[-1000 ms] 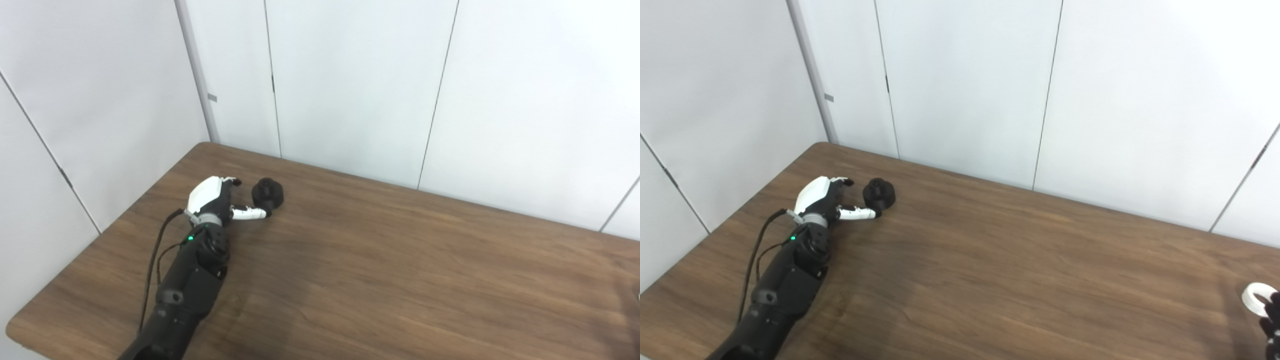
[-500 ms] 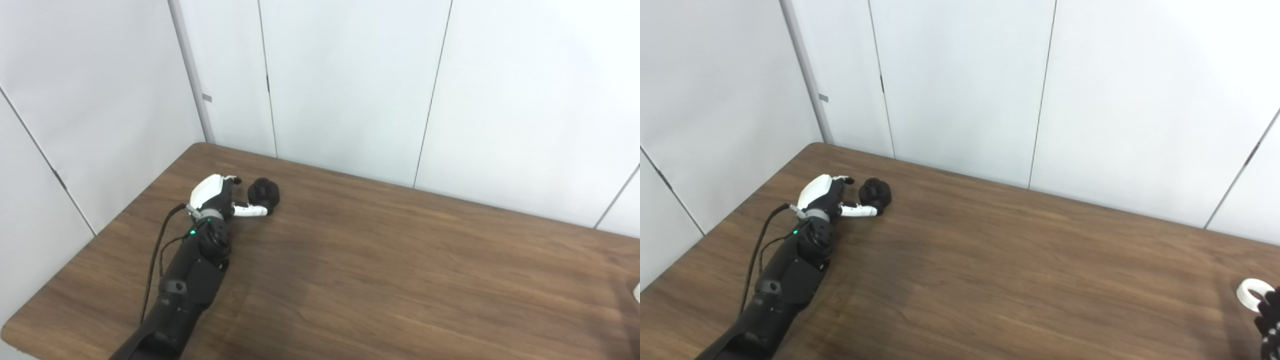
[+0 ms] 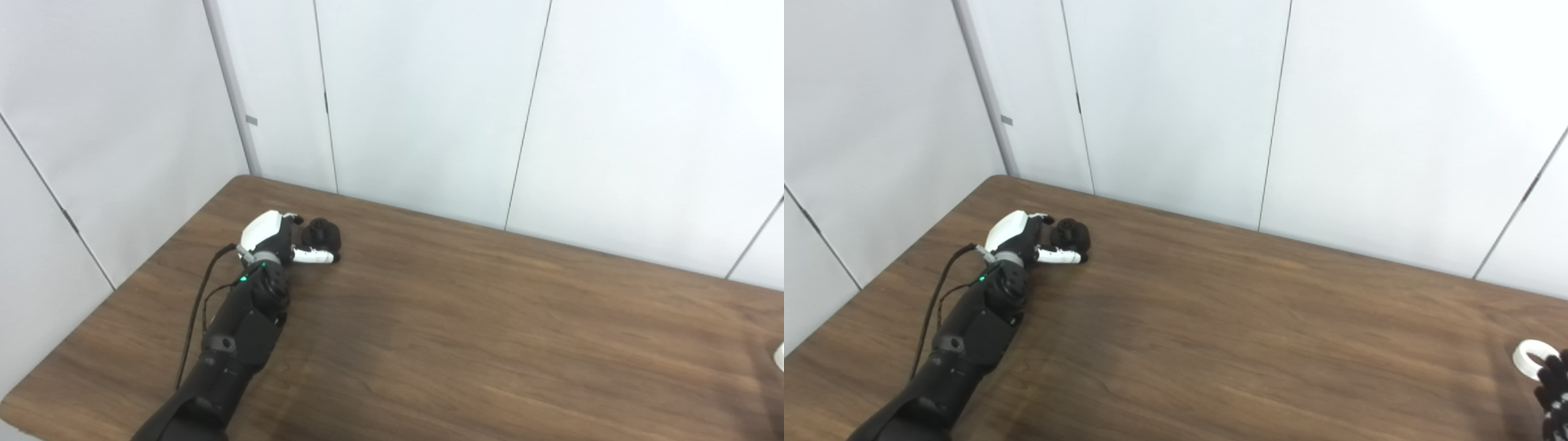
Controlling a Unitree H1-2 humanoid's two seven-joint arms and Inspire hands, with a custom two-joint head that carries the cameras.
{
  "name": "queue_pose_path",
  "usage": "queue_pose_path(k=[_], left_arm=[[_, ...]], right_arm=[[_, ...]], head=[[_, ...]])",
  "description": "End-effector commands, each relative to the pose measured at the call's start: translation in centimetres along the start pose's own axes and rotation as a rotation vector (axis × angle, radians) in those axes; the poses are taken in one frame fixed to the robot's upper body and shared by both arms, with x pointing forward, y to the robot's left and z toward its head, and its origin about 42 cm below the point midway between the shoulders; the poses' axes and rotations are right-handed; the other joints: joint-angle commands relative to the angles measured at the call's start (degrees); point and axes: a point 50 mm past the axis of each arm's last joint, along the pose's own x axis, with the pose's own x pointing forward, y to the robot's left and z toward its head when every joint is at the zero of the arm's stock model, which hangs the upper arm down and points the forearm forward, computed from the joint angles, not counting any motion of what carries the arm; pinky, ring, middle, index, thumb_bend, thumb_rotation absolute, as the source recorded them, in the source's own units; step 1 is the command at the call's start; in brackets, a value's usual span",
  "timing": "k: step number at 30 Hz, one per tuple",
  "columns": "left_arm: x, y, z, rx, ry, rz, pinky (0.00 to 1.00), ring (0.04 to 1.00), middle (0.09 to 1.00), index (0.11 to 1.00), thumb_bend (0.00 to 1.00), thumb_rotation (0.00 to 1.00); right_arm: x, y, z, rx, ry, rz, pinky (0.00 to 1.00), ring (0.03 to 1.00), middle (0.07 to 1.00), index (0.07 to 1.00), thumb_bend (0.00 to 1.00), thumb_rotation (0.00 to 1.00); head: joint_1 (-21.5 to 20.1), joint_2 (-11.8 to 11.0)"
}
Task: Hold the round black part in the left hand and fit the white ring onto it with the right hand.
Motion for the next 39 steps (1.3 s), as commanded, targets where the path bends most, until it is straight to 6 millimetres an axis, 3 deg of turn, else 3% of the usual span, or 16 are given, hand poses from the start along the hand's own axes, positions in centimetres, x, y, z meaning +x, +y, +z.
queue_pose_path(k=[1, 31, 34, 39], left_arm=[[0.75, 1.67, 1.90, -0.006, -0.037, 0.040, 1.00, 1.000, 0.960, 0.853, 0.94, 0.37], [1.21, 1.52, 2.21, 0.012, -0.040, 0.044, 1.00, 0.986, 0.921, 0.776, 0.90, 0.34], [1.14, 1.57, 2.29, 0.009, -0.043, 0.046, 1.00, 0.984, 0.914, 0.754, 0.86, 0.30], [1.13, 1.63, 2.17, -0.003, -0.045, 0.049, 1.00, 0.959, 0.875, 0.620, 0.78, 0.17]], right_arm=[[-4.73, 1.59, -4.63, 0.077, 0.172, -0.028, 1.00, 0.979, 0.982, 0.988, 0.51, 1.00], [-4.79, 1.40, -4.94, 0.083, 0.175, -0.036, 0.99, 0.973, 0.976, 0.984, 0.51, 1.00], [-4.79, 1.39, -4.86, 0.083, 0.177, -0.031, 1.00, 0.975, 0.979, 0.988, 0.50, 1.00], [-4.84, 1.35, -4.92, 0.082, 0.172, -0.029, 1.00, 0.976, 0.980, 0.989, 0.51, 1.00]], head=[[0.05, 0.03], [0.06, -0.06], [0.06, -0.06], [0.06, -0.06]])
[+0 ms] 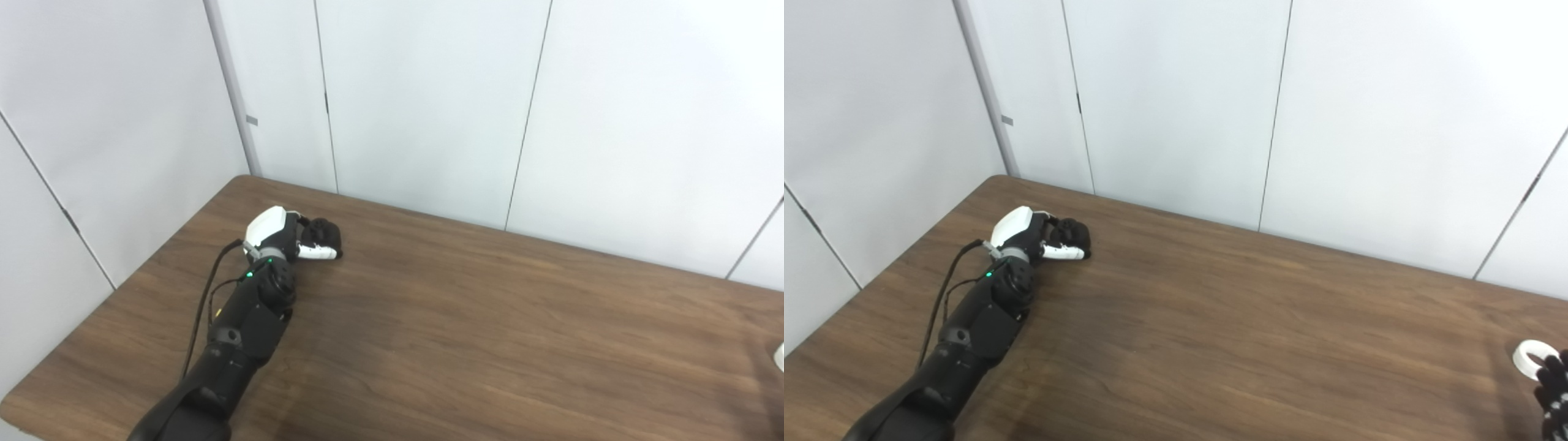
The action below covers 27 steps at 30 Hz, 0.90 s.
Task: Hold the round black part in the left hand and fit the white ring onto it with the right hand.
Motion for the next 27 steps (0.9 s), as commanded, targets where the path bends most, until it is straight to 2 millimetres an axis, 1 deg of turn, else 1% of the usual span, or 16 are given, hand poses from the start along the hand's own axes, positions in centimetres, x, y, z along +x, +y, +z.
queue_pose_path(k=[1, 3, 6, 10, 17, 23, 27], left_arm=[[0.5, 1.8, 1.2, -0.007, -0.034, 0.036, 1.00, 0.957, 0.866, 0.542, 0.63, 0.11], [0.5, 1.7, 1.1, -0.015, -0.037, 0.040, 1.00, 0.939, 0.850, 0.499, 0.55, 0.07], [0.5, 1.6, 1.1, -0.003, -0.047, 0.045, 1.00, 0.913, 0.834, 0.485, 0.52, 0.05], [0.4, 1.5, 1.2, 0.026, -0.060, 0.045, 0.99, 0.896, 0.817, 0.484, 0.52, 0.05], [0.0, 1.5, 1.3, 0.060, -0.084, 0.061, 1.00, 0.912, 0.821, 0.484, 0.52, 0.05], [-0.6, 1.7, 1.5, 0.126, -0.136, 0.079, 1.00, 0.907, 0.796, 0.483, 0.52, 0.05], [-1.5, 1.7, 2.1, 0.153, -0.178, 0.093, 1.00, 0.900, 0.786, 0.484, 0.52, 0.05]], right_arm=[[-4.8, 1.4, -4.9, 0.076, 0.173, -0.033, 1.00, 0.976, 0.978, 0.987, 0.51, 1.00], [-4.8, 1.4, -4.9, 0.077, 0.172, -0.031, 1.00, 0.975, 0.978, 0.987, 0.50, 1.00], [-4.8, 1.4, -5.0, 0.083, 0.165, -0.026, 1.00, 0.977, 0.981, 0.991, 0.49, 1.00], [-4.9, 1.3, -5.0, 0.082, 0.165, -0.024, 1.00, 0.977, 0.980, 0.991, 0.48, 1.00], [-4.8, 1.3, -5.1, 0.075, 0.166, -0.023, 1.00, 0.981, 0.983, 0.993, 0.48, 1.00], [-4.8, 1.5, -5.1, 0.068, 0.169, -0.019, 1.00, 0.981, 0.983, 0.994, 0.48, 1.00], [-4.8, 1.7, -4.9, 0.065, 0.175, -0.022, 0.99, 0.976, 0.982, 0.993, 0.52, 1.00]], head=[[0.06, 0.03], [-0.09, 0.09], [-0.09, 0.09], [-0.02, 0.11], [-0.02, 0.24], [-0.49, 0.45], [-0.81, 0.50]])
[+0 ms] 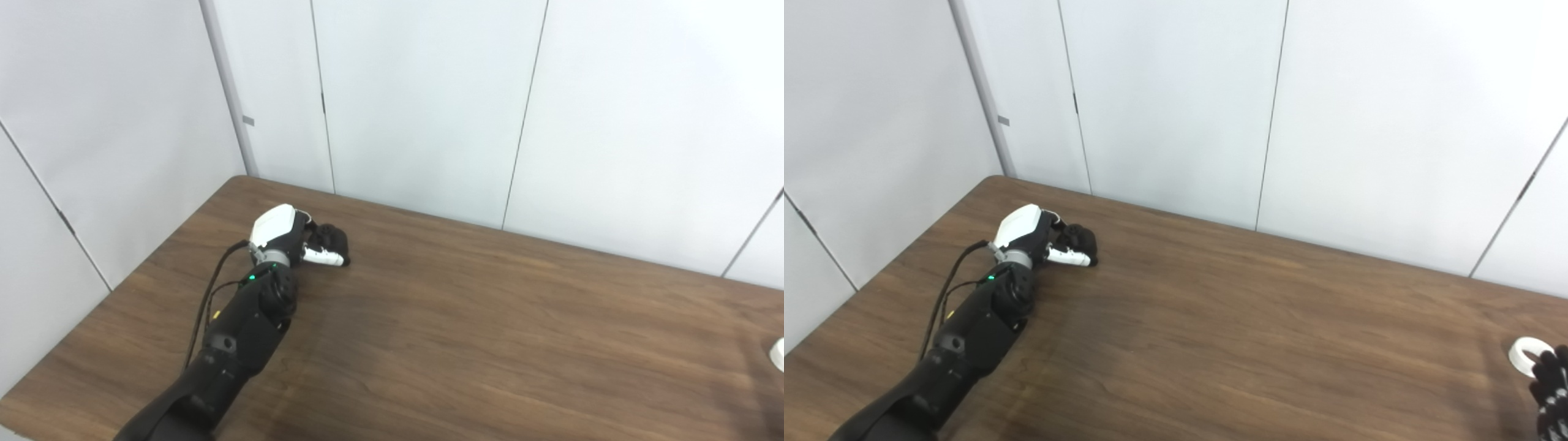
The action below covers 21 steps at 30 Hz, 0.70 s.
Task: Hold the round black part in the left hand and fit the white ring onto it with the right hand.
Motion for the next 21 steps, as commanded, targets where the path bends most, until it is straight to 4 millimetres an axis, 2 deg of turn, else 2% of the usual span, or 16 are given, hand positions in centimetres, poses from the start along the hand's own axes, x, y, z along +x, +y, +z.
queue_pose_path(k=[1, 12, 21], left_arm=[[0.3, 2.7, 1.2, 0.025, -0.059, 0.086, 1.00, 0.900, 0.787, 0.483, 0.52, 0.05], [-3.6, 1.2, 3.2, -0.063, -0.138, 0.072, 1.00, 0.896, 0.794, 0.484, 0.52, 0.05], [-8.1, 0.2, 7.0, -0.165, -0.254, 0.036, 1.00, 0.902, 0.806, 0.485, 0.52, 0.05]], right_arm=[[-4.8, 1.7, -4.9, 0.065, 0.190, -0.032, 0.99, 0.976, 0.982, 0.991, 0.52, 1.00], [-4.6, 2.1, -4.9, 0.046, 0.183, -0.045, 0.94, 0.943, 0.951, 0.960, 0.56, 0.95], [-4.6, 2.4, -4.9, 0.050, 0.181, -0.039, 0.93, 0.936, 0.948, 0.954, 0.56, 0.92]], head=[[-0.11, 0.08], [-1.71, 0.55], [-2.69, 0.95]])
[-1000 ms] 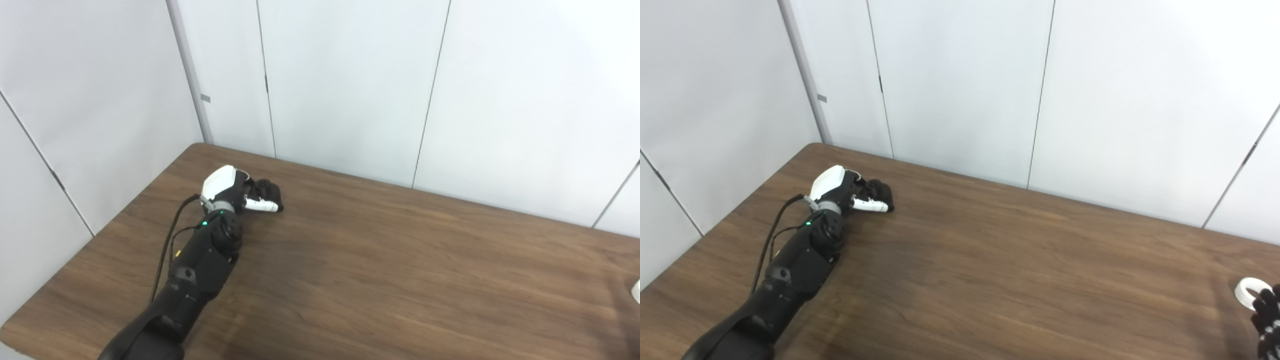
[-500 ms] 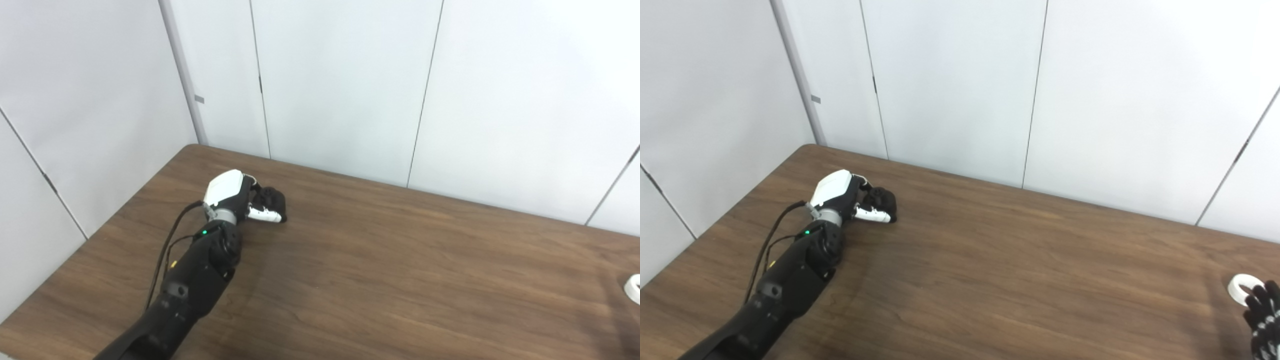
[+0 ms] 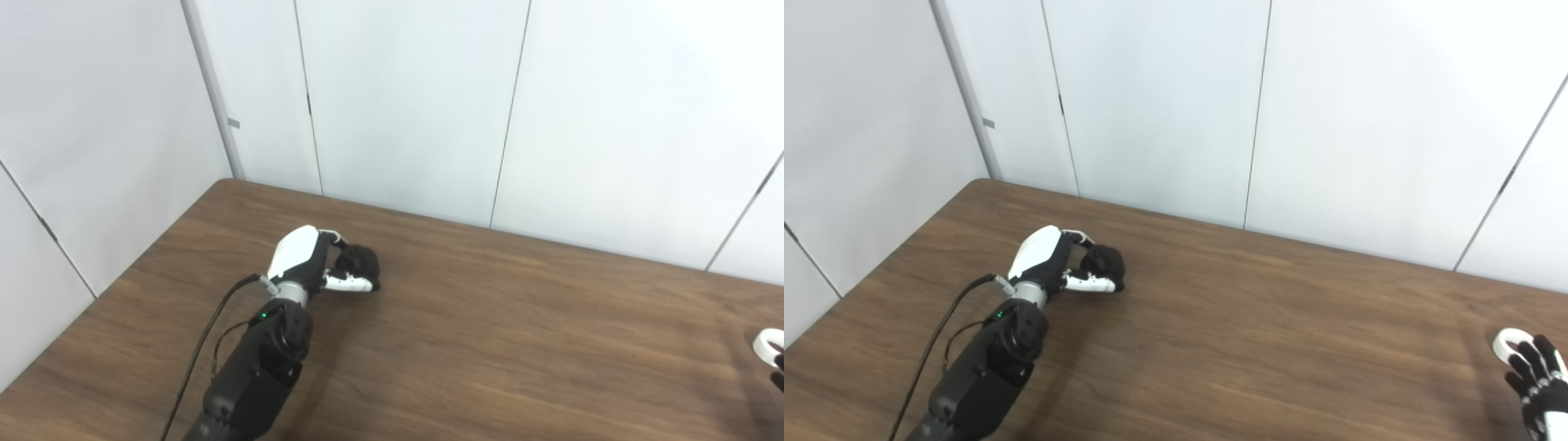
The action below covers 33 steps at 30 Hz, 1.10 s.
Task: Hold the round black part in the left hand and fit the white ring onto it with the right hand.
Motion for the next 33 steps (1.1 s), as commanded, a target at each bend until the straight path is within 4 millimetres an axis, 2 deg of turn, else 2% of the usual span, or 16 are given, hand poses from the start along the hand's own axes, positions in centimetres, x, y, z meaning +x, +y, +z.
queue_pose_path(k=[1, 9, 19, 26, 33], left_arm=[[-0.3, 1.2, 2.4, 0.000, -0.074, 0.051, 1.00, 0.899, 0.803, 0.484, 0.52, 0.05], [-3.3, -0.3, 5.5, 0.015, -0.151, -0.002, 1.00, 0.894, 0.801, 0.485, 0.52, 0.05], [-6.4, -2.3, 5.6, 0.235, -0.333, -0.044, 1.00, 0.892, 0.787, 0.485, 0.52, 0.05], [-8.2, -3.4, 6.0, 0.246, -0.380, -0.088, 1.00, 0.895, 0.793, 0.484, 0.52, 0.05], [-10.3, -6.0, 6.9, 0.215, -0.427, -0.145, 1.00, 0.896, 0.799, 0.483, 0.52, 0.05]], right_arm=[[-4.6, 2.4, -4.7, 0.077, 0.184, -0.020, 0.94, 0.938, 0.948, 0.955, 0.56, 0.92], [-4.7, 2.8, -4.7, 0.064, 0.176, -0.021, 0.92, 0.930, 0.940, 0.947, 0.60, 0.89], [-4.6, 4.3, -4.0, 0.063, 0.165, -0.019, 0.89, 0.924, 0.941, 0.950, 0.59, 0.88], [-4.4, 5.8, -3.2, 0.053, 0.162, -0.011, 0.91, 0.937, 0.945, 0.953, 0.57, 0.90], [-4.0, 7.3, -2.5, 0.052, 0.164, -0.004, 0.94, 0.954, 0.950, 0.961, 0.55, 0.92]], head=[[-0.37, 0.24], [-2.20, 0.99], [-6.43, 2.72], [-9.61, 4.42], [-12.09, 5.92]])
